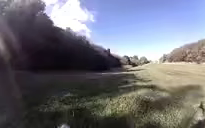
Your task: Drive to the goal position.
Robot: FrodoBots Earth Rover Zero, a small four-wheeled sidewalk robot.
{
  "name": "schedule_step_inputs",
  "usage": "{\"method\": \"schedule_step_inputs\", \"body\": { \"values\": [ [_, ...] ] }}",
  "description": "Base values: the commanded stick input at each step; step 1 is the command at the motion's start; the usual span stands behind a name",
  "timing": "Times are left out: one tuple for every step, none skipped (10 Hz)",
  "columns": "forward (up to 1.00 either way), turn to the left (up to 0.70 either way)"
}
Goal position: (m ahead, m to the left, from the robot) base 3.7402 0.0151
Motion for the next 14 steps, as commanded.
{"method": "schedule_step_inputs", "body": {
  "values": [
    [0.70,-0.22],
    [0.70,-0.11],
    [0.70,0.00],
    [0.70,0.00],
    [0.70,0.00],
    [0.70,0.00],
    [0.70,0.00],
    [0.70,0.00],
    [0.70,0.00],
    [0.70,0.00],
    [0.70,0.00],
    [0.70,0.00],
    [0.70,0.00],
    [0.70,0.00]
  ]
}}
